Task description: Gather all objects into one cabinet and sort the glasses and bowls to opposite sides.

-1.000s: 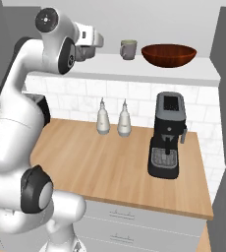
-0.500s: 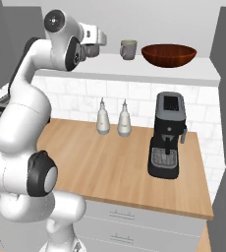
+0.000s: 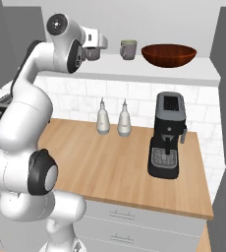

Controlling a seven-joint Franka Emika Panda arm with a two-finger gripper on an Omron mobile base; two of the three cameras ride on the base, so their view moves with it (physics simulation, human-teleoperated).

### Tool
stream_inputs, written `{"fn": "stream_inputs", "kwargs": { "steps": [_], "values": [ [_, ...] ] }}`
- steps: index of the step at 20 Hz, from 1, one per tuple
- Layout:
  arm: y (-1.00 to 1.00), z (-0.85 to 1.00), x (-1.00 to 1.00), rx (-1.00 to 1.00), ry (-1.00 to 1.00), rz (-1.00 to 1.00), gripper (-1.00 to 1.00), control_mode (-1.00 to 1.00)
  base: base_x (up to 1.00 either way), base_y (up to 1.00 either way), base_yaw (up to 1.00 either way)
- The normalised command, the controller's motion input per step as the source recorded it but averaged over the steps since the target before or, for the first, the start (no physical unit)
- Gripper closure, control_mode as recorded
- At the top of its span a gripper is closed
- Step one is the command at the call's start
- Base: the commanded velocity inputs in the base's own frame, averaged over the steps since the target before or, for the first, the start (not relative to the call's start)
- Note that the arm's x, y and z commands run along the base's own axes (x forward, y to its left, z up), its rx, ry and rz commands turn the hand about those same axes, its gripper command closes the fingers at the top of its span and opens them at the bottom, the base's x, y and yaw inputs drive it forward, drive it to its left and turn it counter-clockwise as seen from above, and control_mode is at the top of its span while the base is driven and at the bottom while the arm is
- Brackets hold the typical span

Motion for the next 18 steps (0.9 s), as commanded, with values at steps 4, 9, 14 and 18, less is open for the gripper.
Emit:
{"fn": "stream_inputs", "kwargs": {
  "steps": [4,9,14,18],
  "values": [
    [0.0,-0.24,0.03,0.0,0.02,0.0,1.0,-1.0,0.0,0.0,0.0],
    [0.0,-0.27,0.05,0.0,0.03,0.0,1.0,-1.0,0.0,0.0,0.0],
    [0.0,-0.22,0.06,0.0,0.01,0.0,1.0,-1.0,0.0,0.0,0.0],
    [0.0,-0.14,0.1,0.0,0.0,0.0,1.0,-1.0,0.0,0.0,0.0]
  ]
}}
